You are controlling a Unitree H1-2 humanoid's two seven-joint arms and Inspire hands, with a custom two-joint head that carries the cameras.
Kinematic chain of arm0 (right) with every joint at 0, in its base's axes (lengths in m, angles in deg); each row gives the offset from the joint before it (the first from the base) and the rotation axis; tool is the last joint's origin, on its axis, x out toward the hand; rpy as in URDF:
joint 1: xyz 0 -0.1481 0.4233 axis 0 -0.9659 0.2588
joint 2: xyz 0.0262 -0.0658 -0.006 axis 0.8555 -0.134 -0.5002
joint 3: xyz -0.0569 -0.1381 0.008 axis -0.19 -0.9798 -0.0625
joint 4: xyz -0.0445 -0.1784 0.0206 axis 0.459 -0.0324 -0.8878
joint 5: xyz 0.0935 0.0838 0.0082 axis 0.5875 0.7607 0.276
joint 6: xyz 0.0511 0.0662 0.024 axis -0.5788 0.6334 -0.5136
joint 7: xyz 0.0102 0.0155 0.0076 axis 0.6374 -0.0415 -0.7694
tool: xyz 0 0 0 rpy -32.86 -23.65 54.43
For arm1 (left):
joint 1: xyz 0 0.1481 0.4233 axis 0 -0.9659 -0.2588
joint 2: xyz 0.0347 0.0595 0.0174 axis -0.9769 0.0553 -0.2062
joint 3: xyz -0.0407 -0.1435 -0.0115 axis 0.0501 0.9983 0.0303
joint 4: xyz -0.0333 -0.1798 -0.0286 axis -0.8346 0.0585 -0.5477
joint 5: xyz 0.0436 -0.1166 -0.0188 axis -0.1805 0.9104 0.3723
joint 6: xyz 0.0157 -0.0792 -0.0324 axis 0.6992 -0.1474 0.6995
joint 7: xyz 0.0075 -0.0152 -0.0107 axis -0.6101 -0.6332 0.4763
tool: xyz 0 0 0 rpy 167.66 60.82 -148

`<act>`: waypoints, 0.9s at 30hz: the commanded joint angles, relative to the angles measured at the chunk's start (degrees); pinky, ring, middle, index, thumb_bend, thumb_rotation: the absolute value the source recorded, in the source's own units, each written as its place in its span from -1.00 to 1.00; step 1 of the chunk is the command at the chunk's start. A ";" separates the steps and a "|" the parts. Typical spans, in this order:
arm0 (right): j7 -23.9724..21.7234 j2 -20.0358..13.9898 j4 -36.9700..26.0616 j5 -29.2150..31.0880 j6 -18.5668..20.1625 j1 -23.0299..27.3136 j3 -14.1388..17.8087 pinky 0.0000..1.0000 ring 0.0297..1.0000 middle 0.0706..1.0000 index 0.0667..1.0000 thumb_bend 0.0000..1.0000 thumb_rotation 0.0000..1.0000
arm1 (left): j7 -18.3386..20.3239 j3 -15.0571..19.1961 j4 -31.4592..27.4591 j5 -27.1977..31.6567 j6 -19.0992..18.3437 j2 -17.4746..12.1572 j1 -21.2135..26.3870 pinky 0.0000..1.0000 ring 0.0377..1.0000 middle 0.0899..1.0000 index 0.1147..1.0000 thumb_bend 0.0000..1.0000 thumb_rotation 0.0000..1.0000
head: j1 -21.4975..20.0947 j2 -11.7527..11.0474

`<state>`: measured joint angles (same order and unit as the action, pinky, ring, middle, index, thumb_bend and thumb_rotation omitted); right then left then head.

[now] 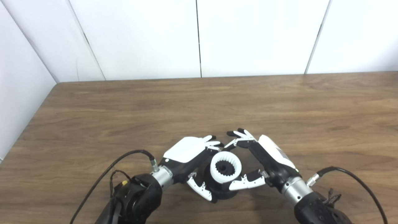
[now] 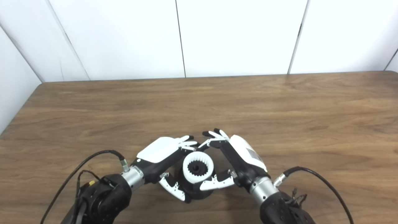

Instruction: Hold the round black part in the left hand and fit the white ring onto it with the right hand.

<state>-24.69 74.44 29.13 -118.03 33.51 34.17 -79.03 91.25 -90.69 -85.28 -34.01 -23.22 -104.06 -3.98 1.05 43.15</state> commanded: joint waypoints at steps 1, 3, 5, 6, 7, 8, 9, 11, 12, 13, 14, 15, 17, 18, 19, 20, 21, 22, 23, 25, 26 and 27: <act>-0.14 0.64 -0.41 -0.13 -0.67 1.42 -0.27 0.82 0.98 0.80 -0.08 0.04 -0.67 | -1.18 0.50 -1.56 -0.32 -0.16 0.35 1.79 0.89 0.98 0.82 0.15 0.67 -0.50 | 0.18 0.05; -0.10 0.81 -0.10 -0.38 -0.50 1.59 -0.37 0.82 0.98 0.80 -0.08 0.04 -0.67 | -1.04 0.53 -1.67 -0.40 -0.25 0.40 1.85 0.89 0.98 0.82 0.15 0.67 -0.50 | 0.22 0.05; -0.16 0.97 0.08 -0.49 -0.24 1.66 -0.37 0.84 0.98 0.80 -0.08 0.04 -0.67 | -0.97 0.53 -1.75 -0.58 -0.28 0.44 1.89 0.89 0.98 0.82 0.15 0.67 -0.50 | 0.24 0.11; -0.15 0.97 0.25 -0.56 -0.28 1.71 -0.36 0.85 0.98 0.80 -0.08 0.04 -0.67 | -1.07 0.56 -1.77 -0.61 -0.23 0.49 1.87 0.89 0.98 0.82 0.15 0.67 -0.51 | 0.23 0.13; -0.16 0.96 0.36 -0.62 -0.34 1.74 -0.35 0.84 0.98 0.80 -0.08 0.04 -0.67 | -1.16 0.58 -1.78 -0.62 -0.18 0.54 1.85 0.89 0.98 0.82 0.15 0.67 -0.51 | 0.23 0.13; -0.13 0.97 0.53 -0.59 -0.41 1.74 -0.31 0.84 0.98 0.80 -0.08 0.04 -0.67 | -1.24 0.60 -1.78 -0.57 -0.12 0.55 1.82 0.89 0.97 0.82 0.14 0.67 -0.51 | 0.24 0.19; -0.04 0.92 0.77 -0.51 -0.65 1.71 -0.26 0.84 0.98 0.80 -0.08 0.04 -0.67 | -1.29 0.62 -1.77 -0.52 -0.04 0.54 1.82 0.89 0.98 0.82 0.14 0.67 -0.51 | 0.22 0.16; -0.05 0.83 1.00 -0.53 -0.79 1.66 -0.23 0.84 0.98 0.80 -0.08 0.04 -0.67 | -1.18 0.61 -1.82 -0.53 -0.06 0.51 1.81 0.89 0.98 0.82 0.14 0.67 -0.51 | 0.34 0.26; -0.10 0.78 1.05 -0.59 -0.74 1.62 -0.23 0.84 0.98 0.80 -0.08 0.04 -0.67 | -1.06 0.59 -1.89 -0.60 -0.13 0.48 1.80 0.89 0.98 0.83 0.15 0.66 -0.49 | 0.34 0.29; -0.16 0.76 1.05 -0.64 -0.68 1.61 -0.22 0.84 0.98 0.80 -0.08 0.04 -0.67 | -0.98 0.57 -1.94 -0.65 -0.20 0.47 1.80 0.90 0.98 0.83 0.15 0.66 -0.48 | 0.29 0.27; -0.15 0.77 1.12 -0.49 -0.71 1.53 -0.16 0.84 0.98 0.80 -0.08 0.04 -0.67 | -0.97 0.56 -1.96 -0.72 -0.23 0.49 1.79 0.90 0.98 0.83 0.15 0.66 -0.48 | 0.25 0.26; -0.13 0.79 1.17 -0.35 -0.76 1.48 -0.11 0.84 0.99 0.80 -0.08 0.04 -0.67 | -0.99 0.55 -1.96 -0.75 -0.23 0.50 1.79 0.90 0.98 0.83 0.15 0.66 -0.49 | 0.25 0.26; 0.01 0.67 1.46 -0.29 -1.14 1.33 -0.09 0.84 0.99 0.80 -0.08 0.04 -0.67 | -0.98 0.59 -2.07 -0.75 -0.31 0.57 1.74 0.89 0.98 0.82 0.15 0.67 -0.50 | 0.53 0.29; 0.06 0.59 1.60 -0.33 -1.30 1.27 -0.11 0.82 0.98 0.80 -0.08 0.04 -0.67 | -0.96 0.61 -2.14 -0.75 -0.36 0.60 1.70 0.89 0.98 0.82 0.15 0.67 -0.51 | 0.53 0.29; 0.13 0.52 1.75 -0.29 -1.47 1.22 -0.10 0.81 0.98 0.80 -0.08 0.04 -0.67 | -0.95 0.61 -2.20 -0.79 -0.39 0.61 1.69 0.89 0.98 0.82 0.15 0.67 -0.51 | 0.48 0.31; 0.21 0.48 1.93 -0.28 -1.63 1.18 -0.12 0.80 0.98 0.80 -0.08 0.04 -0.67 | -0.89 0.64 -2.28 -0.80 -0.49 0.62 1.66 0.89 0.98 0.82 0.15 0.67 -0.51 | 0.48 0.31; 0.32 0.44 2.08 -0.32 -1.77 1.12 -0.16 0.80 0.98 0.80 -0.08 0.04 -0.67 | -0.89 0.67 -2.34 -0.81 -0.54 0.64 1.62 0.89 0.98 0.83 0.15 0.67 -0.51 | 0.65 0.37; 0.40 0.40 2.24 -0.25 -1.88 1.00 -0.17 0.80 0.98 0.80 -0.08 0.04 -0.67 | -0.96 0.70 -2.40 -0.83 -0.53 0.64 1.58 0.89 0.98 0.83 0.15 0.67 -0.52 | 0.65 0.37; 0.46 0.37 2.39 -0.16 -1.97 0.85 -0.16 0.80 0.98 0.80 -0.08 0.04 -0.67 | -1.02 0.73 -2.45 -0.78 -0.52 0.62 1.54 0.89 0.98 0.82 0.14 0.68 -0.52 | 0.65 0.37; 0.50 0.33 2.57 0.13 -1.95 0.56 -0.13 0.82 0.98 0.80 -0.08 0.04 -0.67 | -1.45 0.83 -2.33 -0.49 -0.19 0.56 1.46 0.88 0.97 0.82 0.14 0.68 -0.53 | 0.57 0.39; 0.52 0.22 2.62 0.13 -1.92 0.46 -0.20 0.81 0.97 0.80 0.04 0.28 -0.51 | -1.51 0.81 -2.30 -0.52 -0.05 0.47 1.46 0.88 0.97 0.82 0.14 0.68 -0.53 | 0.57 0.39; 0.59 0.14 2.69 0.23 -1.91 0.34 -0.21 0.80 0.97 0.79 0.18 0.55 -0.34 | -1.53 0.81 -2.30 -0.51 -0.02 0.44 1.45 0.88 0.98 0.82 0.14 0.68 -0.53 | 0.52 0.34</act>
<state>-24.63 74.53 32.38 -117.97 33.35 34.01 -79.28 91.28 -90.65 -85.76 -34.63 -23.67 -103.58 -4.03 1.50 43.42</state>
